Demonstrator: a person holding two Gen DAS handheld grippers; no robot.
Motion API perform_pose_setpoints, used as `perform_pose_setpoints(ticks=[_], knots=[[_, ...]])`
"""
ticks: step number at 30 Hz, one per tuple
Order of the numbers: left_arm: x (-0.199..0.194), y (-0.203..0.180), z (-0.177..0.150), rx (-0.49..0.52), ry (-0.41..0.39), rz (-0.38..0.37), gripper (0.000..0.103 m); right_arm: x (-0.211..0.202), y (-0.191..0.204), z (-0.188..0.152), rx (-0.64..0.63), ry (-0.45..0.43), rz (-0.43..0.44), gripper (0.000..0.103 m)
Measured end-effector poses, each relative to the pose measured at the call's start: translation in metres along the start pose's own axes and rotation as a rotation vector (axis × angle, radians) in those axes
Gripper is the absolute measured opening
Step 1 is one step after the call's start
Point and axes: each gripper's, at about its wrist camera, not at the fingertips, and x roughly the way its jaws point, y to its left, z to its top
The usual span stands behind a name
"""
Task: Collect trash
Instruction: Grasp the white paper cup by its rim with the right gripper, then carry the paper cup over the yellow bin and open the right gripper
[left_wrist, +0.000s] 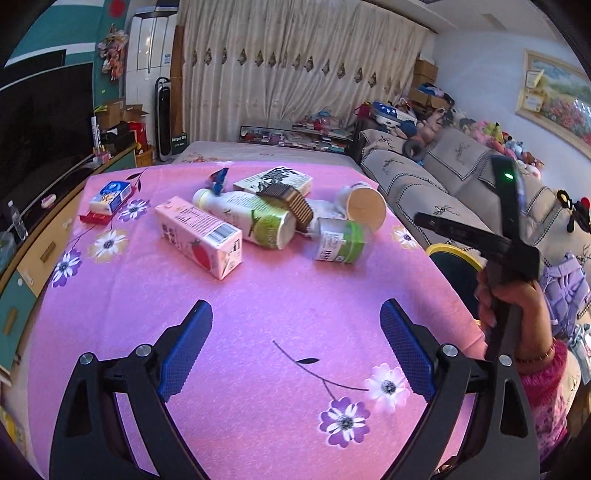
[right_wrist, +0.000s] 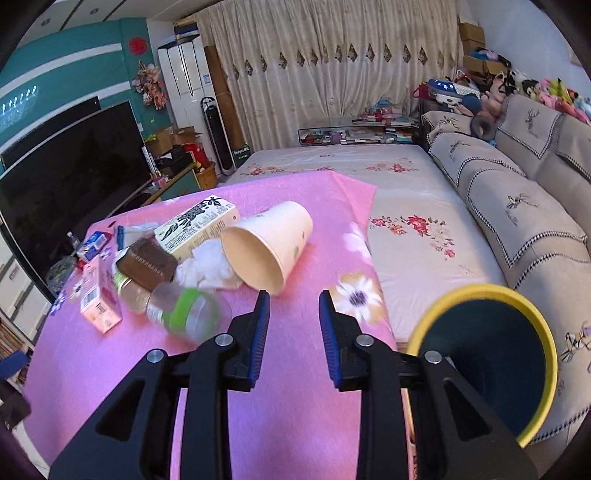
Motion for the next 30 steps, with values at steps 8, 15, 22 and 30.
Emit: perform_pose_setpoints(ticks=[8, 15, 22, 30], knots=[[0.004, 0.013, -0.007, -0.036, 0.008, -0.004, 0.091, 0.066, 0.029, 0.032, -0.056, 0.067, -0.065, 0.026], [0.008, 0.020, -0.008, -0.047, 0.015, 0.000, 0.091, 0.084, 0.029, 0.034, -0.053, 0.073, -0.106, 0.010], [0.011, 0.014, -0.009, -0.032, 0.020, -0.006, 0.091, 0.062, 0.022, 0.034, -0.036, 0.030, -0.094, 0.003], [0.009, 0.003, -0.010, -0.011, 0.020, -0.010, 0.091, 0.003, -0.005, 0.014, 0.036, -0.013, -0.035, 0.003]])
